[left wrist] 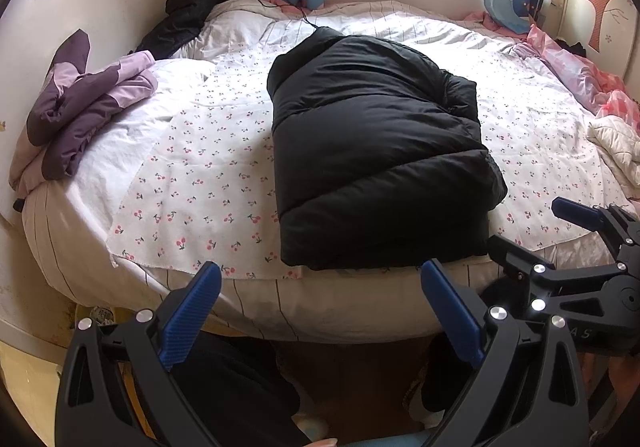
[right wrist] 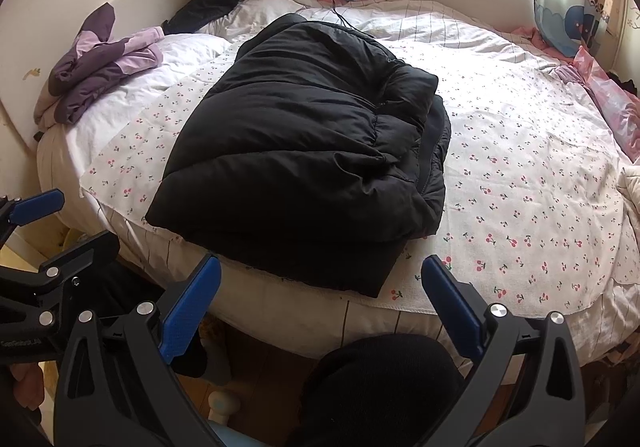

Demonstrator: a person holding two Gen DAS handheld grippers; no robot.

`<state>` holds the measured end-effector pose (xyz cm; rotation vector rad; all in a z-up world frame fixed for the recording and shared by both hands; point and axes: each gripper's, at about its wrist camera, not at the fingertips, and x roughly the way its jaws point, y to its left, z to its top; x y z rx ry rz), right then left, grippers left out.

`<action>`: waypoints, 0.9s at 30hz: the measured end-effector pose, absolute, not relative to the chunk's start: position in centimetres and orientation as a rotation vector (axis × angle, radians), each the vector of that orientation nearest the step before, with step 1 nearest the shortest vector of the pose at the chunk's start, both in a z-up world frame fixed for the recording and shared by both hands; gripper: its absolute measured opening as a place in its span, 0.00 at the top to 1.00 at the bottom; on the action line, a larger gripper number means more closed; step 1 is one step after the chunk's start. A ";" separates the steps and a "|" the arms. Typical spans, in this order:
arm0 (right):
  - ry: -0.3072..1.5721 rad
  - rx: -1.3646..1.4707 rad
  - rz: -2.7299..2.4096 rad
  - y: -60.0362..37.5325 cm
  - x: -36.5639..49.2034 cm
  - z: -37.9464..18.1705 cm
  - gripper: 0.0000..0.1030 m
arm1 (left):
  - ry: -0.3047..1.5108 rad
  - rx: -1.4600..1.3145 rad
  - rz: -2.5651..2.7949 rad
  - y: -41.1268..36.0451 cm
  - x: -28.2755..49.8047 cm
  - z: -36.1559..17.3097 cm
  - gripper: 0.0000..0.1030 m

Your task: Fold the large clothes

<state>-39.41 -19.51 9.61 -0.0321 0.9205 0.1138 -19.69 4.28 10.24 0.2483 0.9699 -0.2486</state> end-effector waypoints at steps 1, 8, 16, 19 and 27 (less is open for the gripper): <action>0.921 -0.031 0.113 -19.6 -39.4 9.6 0.06 | 0.970 0.248 -0.249 4.3 -19.7 10.2 0.07; 0.926 -0.034 0.113 -19.7 -39.4 9.5 0.06 | 0.974 0.246 -0.254 4.4 -19.6 10.1 0.07; 0.931 -0.035 0.114 -19.8 -39.2 9.4 0.06 | 0.971 0.255 -0.248 4.2 -19.6 10.0 0.07; 0.933 -0.036 0.113 -19.8 -39.2 9.3 0.06 | 0.977 0.250 -0.250 4.2 -19.5 9.9 0.07; 0.940 -0.034 0.110 -20.1 -39.1 9.0 0.06 | 1.009 0.232 -0.257 4.2 -19.2 9.4 0.07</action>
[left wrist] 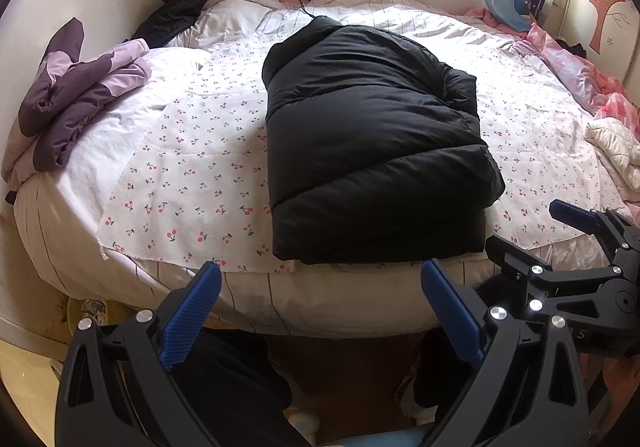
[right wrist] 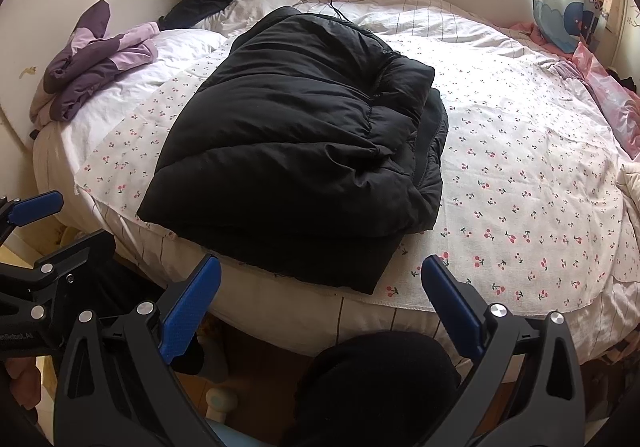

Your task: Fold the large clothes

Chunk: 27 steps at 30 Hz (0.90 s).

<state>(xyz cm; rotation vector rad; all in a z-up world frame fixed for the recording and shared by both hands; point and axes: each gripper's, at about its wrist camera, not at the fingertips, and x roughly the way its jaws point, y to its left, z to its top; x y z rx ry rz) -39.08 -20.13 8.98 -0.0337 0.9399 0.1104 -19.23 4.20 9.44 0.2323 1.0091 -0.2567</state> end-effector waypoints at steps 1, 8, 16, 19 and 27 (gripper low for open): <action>0.941 -0.033 0.110 -20.2 -39.1 8.9 0.06 | 1.007 0.235 -0.253 4.2 -19.3 9.4 0.07; 0.948 -0.029 0.106 -20.4 -39.0 8.6 0.06 | 1.011 0.243 -0.259 3.9 -19.4 9.2 0.07; 0.956 -0.022 0.094 -21.0 -39.0 8.4 0.06 | 1.016 0.248 -0.267 3.5 -19.4 9.1 0.07; 0.959 -0.021 0.086 -21.3 -39.0 8.4 0.06 | 1.019 0.247 -0.260 3.4 -19.4 9.0 0.07; 0.966 -0.024 0.088 -21.4 -38.9 8.2 0.06 | 1.027 0.255 -0.259 3.3 -19.2 8.8 0.07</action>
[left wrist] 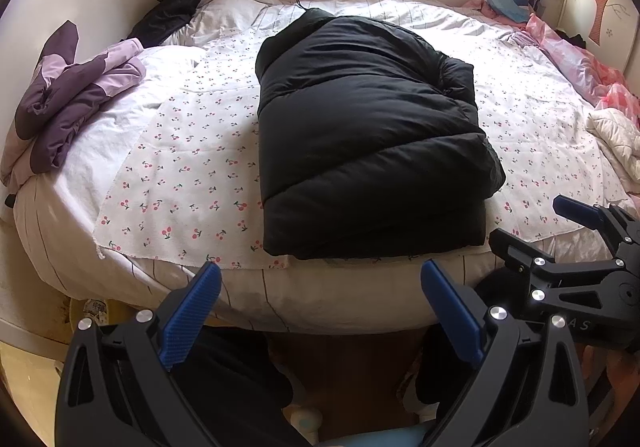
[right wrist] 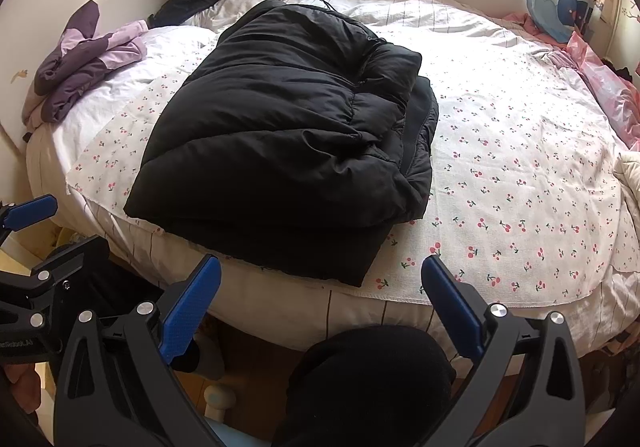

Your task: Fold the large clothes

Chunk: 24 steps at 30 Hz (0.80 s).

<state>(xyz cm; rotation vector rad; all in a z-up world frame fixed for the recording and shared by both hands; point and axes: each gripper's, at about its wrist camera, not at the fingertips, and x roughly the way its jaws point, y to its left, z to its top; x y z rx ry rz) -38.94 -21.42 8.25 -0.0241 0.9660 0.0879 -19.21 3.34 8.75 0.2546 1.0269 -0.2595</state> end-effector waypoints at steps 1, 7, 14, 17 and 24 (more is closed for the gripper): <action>0.968 -0.025 0.086 -21.5 -38.9 8.2 0.06 | 1.027 0.254 -0.258 3.4 -19.2 8.7 0.07; 0.972 -0.034 0.076 -21.5 -38.9 8.2 0.06 | 1.035 0.247 -0.253 3.7 -18.9 8.4 0.07; 0.979 -0.044 0.073 -21.4 -38.7 8.1 0.06 | 1.039 0.246 -0.256 3.6 -18.9 8.3 0.07; 0.985 -0.046 0.071 -21.4 -38.7 7.9 0.06 | 1.042 0.240 -0.261 3.6 -18.9 8.2 0.07; 0.994 -0.047 0.067 -21.5 -38.5 7.8 0.06 | 1.065 0.225 -0.277 3.5 -18.8 7.9 0.07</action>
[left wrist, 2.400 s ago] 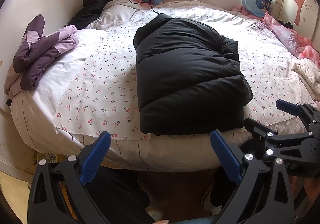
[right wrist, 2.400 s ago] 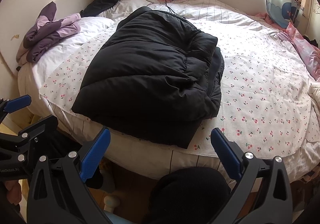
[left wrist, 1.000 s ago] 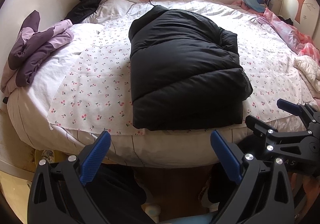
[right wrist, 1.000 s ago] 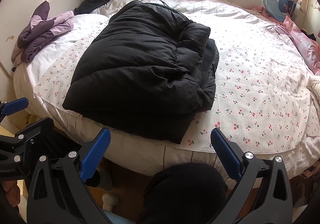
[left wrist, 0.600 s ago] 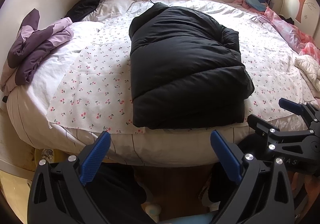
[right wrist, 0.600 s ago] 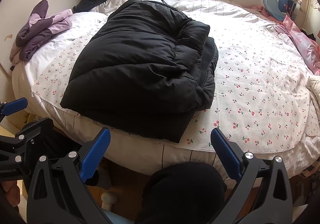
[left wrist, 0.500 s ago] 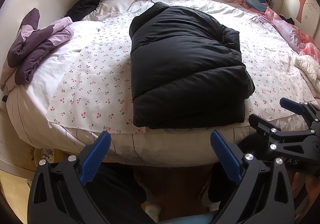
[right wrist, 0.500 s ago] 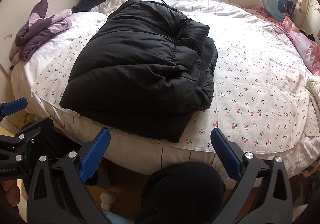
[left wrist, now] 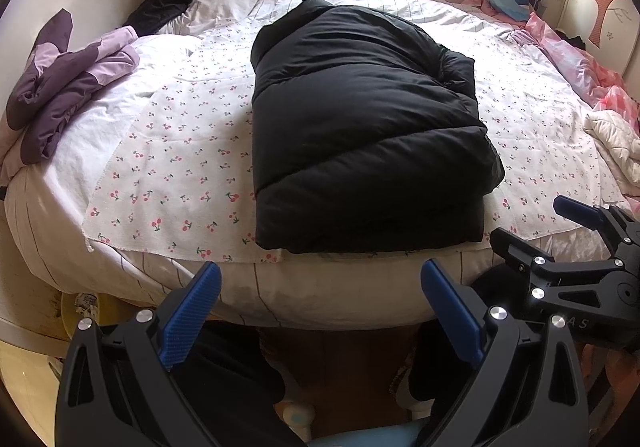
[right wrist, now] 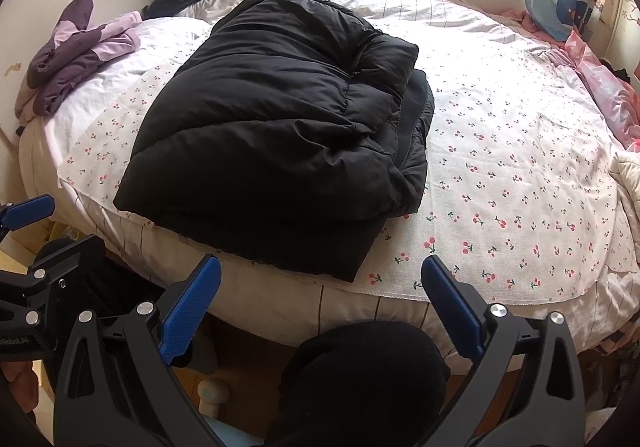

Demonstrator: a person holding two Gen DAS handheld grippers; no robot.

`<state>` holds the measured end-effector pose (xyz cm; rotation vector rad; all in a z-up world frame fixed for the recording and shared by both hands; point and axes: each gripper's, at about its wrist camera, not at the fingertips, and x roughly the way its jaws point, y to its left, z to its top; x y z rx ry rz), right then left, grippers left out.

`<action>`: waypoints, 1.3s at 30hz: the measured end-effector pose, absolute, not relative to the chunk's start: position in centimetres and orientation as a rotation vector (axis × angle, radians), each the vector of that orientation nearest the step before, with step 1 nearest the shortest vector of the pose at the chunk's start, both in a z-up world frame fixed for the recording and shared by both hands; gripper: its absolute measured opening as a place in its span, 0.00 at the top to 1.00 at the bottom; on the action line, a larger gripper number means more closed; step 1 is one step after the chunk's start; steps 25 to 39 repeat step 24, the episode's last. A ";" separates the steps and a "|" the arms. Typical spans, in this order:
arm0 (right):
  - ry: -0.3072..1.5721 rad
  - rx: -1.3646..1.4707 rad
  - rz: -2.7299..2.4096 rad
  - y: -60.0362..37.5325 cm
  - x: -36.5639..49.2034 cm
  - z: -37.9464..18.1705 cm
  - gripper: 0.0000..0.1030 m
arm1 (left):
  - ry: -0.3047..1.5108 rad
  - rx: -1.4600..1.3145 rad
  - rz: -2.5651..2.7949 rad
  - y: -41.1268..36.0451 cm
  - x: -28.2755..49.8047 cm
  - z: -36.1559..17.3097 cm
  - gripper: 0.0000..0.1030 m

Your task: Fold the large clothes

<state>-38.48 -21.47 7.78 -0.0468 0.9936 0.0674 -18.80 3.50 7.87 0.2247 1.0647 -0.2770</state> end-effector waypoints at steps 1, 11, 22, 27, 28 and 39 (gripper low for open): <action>0.994 -0.047 0.068 -21.4 -38.4 7.8 0.06 | 1.069 0.221 -0.279 3.5 -18.7 7.8 0.07; 0.998 -0.048 0.074 -21.2 -38.3 7.7 0.06 | 1.026 0.166 -0.327 3.8 -19.3 8.8 0.07; 0.988 -0.052 0.067 -21.3 -38.8 8.0 0.06 | 1.110 0.177 -0.285 4.0 -18.9 7.5 0.07; 0.984 -0.053 0.067 -21.2 -38.9 8.1 0.06 | 1.105 0.180 -0.284 4.0 -19.0 7.7 0.07; 0.984 -0.053 0.067 -21.2 -38.9 8.1 0.06 | 1.105 0.180 -0.284 4.0 -19.0 7.7 0.07; 0.984 -0.053 0.067 -21.2 -38.9 8.1 0.06 | 1.105 0.180 -0.284 4.0 -19.0 7.7 0.07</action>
